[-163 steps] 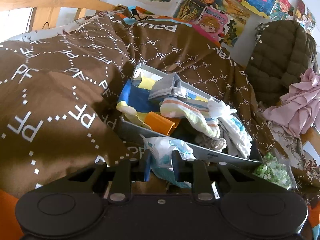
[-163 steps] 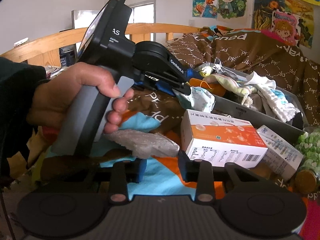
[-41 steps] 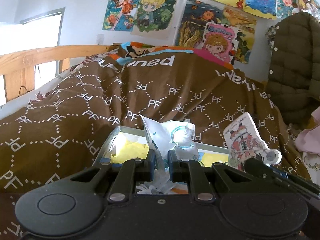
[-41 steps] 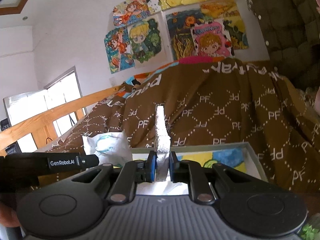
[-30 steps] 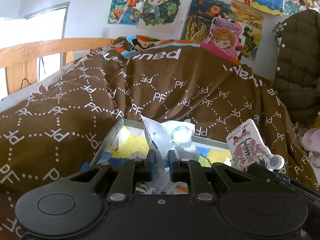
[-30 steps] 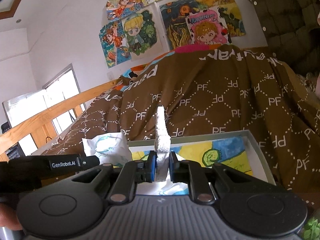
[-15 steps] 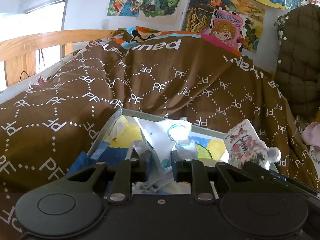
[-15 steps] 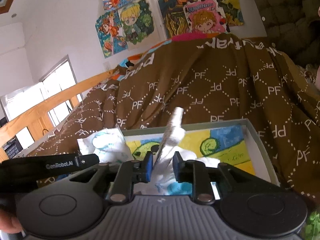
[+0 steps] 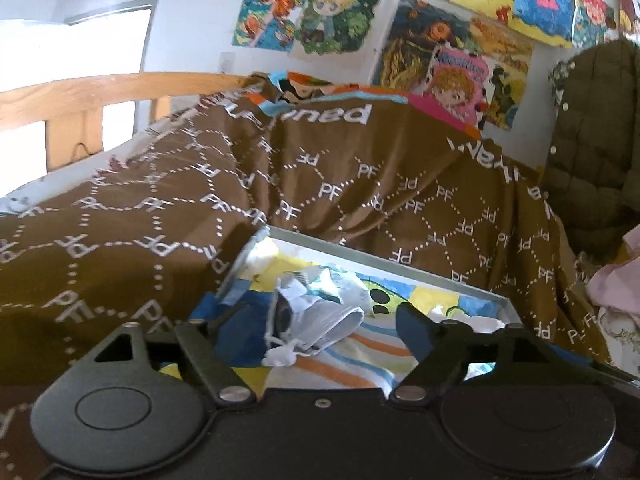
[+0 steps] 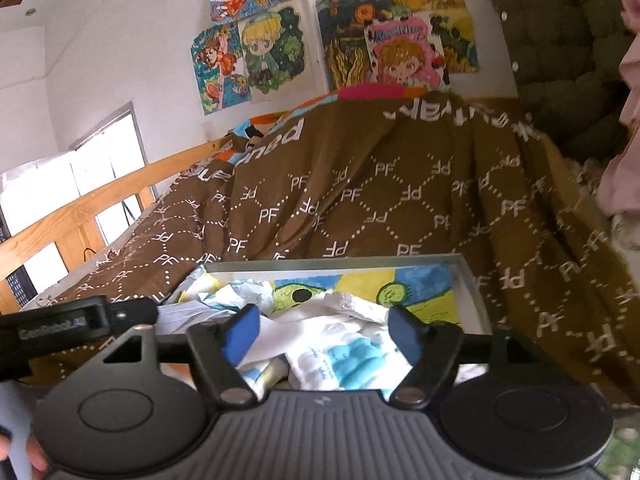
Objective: Organize soft objects
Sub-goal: 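Open both grippers to release the items into the tray, then withdraw both grippers from the tray above the remaining boxes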
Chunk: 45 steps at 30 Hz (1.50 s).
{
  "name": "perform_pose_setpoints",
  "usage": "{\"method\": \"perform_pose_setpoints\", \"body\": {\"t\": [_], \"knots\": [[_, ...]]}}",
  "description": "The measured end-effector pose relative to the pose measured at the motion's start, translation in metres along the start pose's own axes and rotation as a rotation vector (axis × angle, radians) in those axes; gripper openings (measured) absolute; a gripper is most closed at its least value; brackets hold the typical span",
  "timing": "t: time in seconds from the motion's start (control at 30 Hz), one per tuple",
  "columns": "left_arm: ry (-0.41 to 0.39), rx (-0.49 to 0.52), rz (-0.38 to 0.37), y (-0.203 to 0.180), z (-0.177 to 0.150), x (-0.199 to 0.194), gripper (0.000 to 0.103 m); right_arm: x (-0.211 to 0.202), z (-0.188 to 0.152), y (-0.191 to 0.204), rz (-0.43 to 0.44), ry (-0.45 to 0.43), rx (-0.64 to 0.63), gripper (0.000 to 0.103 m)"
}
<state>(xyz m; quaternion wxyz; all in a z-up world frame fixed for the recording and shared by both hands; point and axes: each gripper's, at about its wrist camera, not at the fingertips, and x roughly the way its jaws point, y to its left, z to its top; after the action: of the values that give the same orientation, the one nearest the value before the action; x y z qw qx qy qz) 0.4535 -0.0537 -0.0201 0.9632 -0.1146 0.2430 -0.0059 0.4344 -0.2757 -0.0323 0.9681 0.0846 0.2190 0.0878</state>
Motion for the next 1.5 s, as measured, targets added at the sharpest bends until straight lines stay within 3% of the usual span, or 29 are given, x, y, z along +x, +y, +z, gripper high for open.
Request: {"method": "perform_pose_setpoints", "body": {"t": [0.23, 0.4, 0.83, 1.23, 1.5], "knots": [[-0.062, -0.025, -0.035, 0.015, -0.007, -0.059, 0.102, -0.055, -0.008, 0.012, -0.035, -0.019, -0.075, 0.097], [-0.078, 0.013, -0.074, 0.020, -0.021, -0.099, 0.102, -0.091, -0.019, 0.026, -0.057, -0.039, -0.102, 0.103], [-0.119, 0.114, -0.030, 0.049, -0.075, -0.184, 0.102, -0.155, -0.059, 0.057, -0.061, -0.035, -0.129, 0.103], [-0.087, 0.163, -0.035, 0.070, -0.112, -0.216, 0.102, -0.196, -0.100, 0.071, -0.071, 0.014, -0.119, 0.103], [-0.093, 0.105, -0.063, 0.084, -0.120, -0.224, 0.102, -0.213, -0.116, 0.075, -0.099, 0.023, -0.118, 0.103]]}}
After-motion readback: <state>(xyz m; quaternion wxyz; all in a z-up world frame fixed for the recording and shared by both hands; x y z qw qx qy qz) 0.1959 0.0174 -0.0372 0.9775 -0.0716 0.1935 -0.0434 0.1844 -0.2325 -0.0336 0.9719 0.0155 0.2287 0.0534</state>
